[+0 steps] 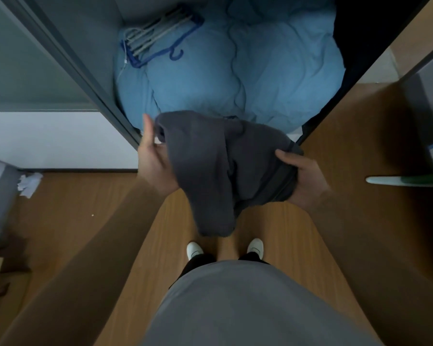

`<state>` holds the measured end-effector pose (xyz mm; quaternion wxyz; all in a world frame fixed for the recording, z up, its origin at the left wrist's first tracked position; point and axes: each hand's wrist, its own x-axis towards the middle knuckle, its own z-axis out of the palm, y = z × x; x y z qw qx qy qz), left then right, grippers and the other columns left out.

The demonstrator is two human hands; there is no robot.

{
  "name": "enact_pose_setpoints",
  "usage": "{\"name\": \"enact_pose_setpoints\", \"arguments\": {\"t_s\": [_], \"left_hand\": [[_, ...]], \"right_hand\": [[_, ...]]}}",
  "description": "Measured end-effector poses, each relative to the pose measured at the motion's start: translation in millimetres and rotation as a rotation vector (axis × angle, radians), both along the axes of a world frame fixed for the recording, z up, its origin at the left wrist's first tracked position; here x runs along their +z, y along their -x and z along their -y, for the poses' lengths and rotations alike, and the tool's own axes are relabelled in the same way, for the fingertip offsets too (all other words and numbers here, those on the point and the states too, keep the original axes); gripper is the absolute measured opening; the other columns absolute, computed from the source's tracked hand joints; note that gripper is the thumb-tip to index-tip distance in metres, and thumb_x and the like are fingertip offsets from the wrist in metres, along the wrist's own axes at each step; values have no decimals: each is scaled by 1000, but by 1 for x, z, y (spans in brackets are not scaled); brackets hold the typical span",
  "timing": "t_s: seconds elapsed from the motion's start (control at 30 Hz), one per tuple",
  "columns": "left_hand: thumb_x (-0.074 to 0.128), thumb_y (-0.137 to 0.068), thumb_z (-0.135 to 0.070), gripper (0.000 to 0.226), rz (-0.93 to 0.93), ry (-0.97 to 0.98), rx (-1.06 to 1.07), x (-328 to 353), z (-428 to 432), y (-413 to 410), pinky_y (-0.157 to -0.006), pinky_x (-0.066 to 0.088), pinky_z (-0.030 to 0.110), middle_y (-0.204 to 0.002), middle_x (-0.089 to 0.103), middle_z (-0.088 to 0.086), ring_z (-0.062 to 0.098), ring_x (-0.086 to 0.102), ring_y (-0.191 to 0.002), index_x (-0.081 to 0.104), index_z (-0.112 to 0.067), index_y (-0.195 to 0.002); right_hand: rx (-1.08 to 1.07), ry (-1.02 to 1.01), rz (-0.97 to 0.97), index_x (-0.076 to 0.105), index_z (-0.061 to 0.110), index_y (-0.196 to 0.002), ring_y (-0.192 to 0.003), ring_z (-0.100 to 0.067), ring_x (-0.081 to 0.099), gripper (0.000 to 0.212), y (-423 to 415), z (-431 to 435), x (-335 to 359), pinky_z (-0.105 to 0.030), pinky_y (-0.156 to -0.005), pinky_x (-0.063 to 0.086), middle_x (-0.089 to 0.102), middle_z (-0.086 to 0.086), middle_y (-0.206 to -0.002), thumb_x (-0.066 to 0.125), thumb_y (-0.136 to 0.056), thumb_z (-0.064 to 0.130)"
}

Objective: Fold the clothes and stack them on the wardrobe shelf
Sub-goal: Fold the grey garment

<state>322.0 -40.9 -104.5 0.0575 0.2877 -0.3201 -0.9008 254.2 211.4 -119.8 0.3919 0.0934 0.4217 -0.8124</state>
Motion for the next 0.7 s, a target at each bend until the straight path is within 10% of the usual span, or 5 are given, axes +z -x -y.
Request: {"name": "enact_pose_setpoints", "arguments": {"t_s": [0.1,0.23,0.5,0.7], "left_hand": [[55,-84,-69,65,160,137,20,-6,11,-6,-56,58,22,-92,74,-11,3,70,-87,64,-12,-114],[68,-91,-23,34,215,380,-430,-3,16,1,-71,59,28,-110,76,6,20,72,-103,64,-12,-122],[52,-100,-31,37,49,108,-282,7,13,12,-103,49,36,-134,64,10,23,61,-124,62,-8,-127],[63,-96,-22,33,287,683,-408,-6,30,23,-92,56,40,-119,72,9,23,68,-110,63,-12,-128]], "right_hand": [[30,-55,18,77,10,-109,-113,-27,68,31,0,4,1,-40,-84,59,71,-11,-122,67,-81,19],[33,-88,4,77,7,-108,-109,-28,69,30,12,9,7,-37,-79,59,72,-13,-118,64,-83,17],[41,-10,-15,50,10,-141,-132,-28,53,41,20,-2,-11,-46,-110,42,56,-10,-143,48,-101,20],[-105,-200,9,60,4,-130,-113,-26,67,34,22,22,-11,-43,-102,50,69,-13,-125,58,-96,10]]}}
